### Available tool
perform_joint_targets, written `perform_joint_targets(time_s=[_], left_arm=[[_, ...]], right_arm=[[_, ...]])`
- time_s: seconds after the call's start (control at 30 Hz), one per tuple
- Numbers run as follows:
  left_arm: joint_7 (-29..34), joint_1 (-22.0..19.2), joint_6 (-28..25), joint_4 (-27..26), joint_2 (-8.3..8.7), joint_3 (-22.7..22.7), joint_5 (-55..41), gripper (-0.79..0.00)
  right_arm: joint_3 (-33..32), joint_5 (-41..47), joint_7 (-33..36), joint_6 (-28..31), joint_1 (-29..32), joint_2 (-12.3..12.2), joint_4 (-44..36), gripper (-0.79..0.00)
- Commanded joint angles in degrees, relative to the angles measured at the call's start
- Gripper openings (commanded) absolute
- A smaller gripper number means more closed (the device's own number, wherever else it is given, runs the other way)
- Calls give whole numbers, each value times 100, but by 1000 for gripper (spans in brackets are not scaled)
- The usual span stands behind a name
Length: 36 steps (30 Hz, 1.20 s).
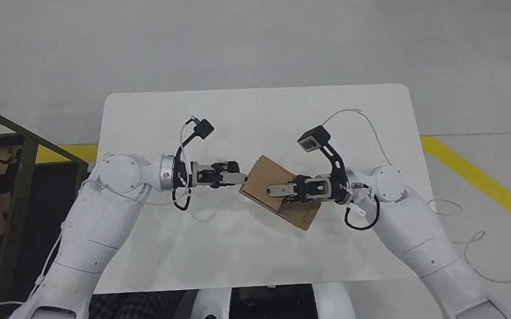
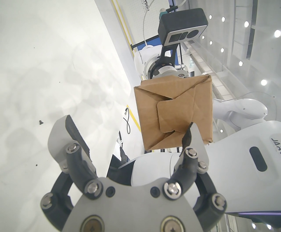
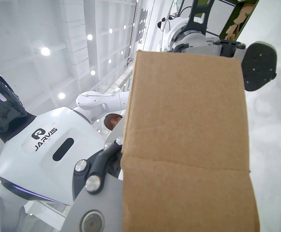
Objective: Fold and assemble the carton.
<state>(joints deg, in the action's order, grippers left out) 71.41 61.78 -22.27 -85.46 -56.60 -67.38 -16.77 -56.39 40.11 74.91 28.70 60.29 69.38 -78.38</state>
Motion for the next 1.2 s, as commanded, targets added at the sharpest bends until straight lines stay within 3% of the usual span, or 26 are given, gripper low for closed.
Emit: perform_joint_targets(time_s=[0.0,1.17], left_arm=[[11,5,-1,-5,5,8,18,0],[2,-111,-69,-259,10,297,64,0]], right_arm=[[1,2,29,2,1,1,4,-785],[-30,7,68,-1,7,28,20,-785]])
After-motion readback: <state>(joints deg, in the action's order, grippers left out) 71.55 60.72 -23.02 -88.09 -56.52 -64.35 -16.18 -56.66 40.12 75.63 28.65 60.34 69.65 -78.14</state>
